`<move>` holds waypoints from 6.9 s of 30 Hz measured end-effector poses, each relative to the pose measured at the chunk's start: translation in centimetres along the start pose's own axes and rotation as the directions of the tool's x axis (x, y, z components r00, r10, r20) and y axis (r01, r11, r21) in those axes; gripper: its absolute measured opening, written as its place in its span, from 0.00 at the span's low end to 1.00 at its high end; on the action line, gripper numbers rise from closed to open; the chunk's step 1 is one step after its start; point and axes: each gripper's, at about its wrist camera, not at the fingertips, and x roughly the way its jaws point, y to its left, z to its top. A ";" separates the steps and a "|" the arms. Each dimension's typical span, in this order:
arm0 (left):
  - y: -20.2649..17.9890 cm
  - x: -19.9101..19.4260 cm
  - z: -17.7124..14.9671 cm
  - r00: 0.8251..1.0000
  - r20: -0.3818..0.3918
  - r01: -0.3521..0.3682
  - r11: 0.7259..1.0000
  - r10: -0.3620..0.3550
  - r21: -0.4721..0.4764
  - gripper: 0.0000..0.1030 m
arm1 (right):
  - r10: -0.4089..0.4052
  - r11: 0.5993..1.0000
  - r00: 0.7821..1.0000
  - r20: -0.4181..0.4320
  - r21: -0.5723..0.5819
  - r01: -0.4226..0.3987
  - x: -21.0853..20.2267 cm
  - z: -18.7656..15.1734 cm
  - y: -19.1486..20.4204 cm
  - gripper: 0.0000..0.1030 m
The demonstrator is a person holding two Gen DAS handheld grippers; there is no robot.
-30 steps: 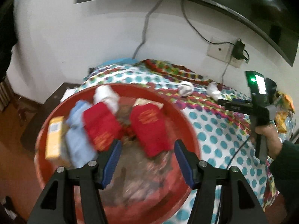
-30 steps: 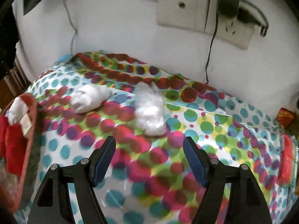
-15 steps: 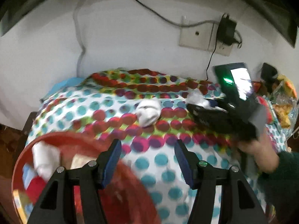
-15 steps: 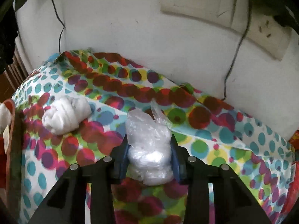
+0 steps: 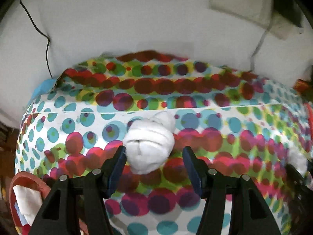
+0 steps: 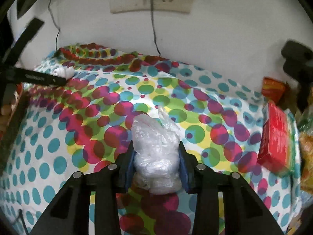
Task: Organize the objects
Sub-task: 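Grasp the white rolled sock with the left tool while the right tool grasps the plastic bag, then carry the white rolled sock over the red tray with the left tool, then lower the white rolled sock onto the tray and open the left tool, then carry the plastic bag over the red tray with the right tool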
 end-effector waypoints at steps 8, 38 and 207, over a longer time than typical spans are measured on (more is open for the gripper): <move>-0.7 0.9 0.6 0.998 0.046 -0.032 0.998 0.035 -0.053 0.36 | -0.018 1.000 1.000 0.000 0.001 0.018 0.3 0.2 0.3 0.38; -7.6 -7.2 -15.2 0.980 0.197 0.022 0.999 -0.017 -0.026 0.31 | -0.018 1.000 1.000 0.000 0.009 0.018 0.3 0.3 0.1 0.38; 14.4 -19.6 -29.1 0.957 0.217 -0.116 0.939 0.193 -0.323 0.52 | 0.136 0.984 0.989 0.066 -0.127 -0.127 -6.8 1.6 14.5 0.34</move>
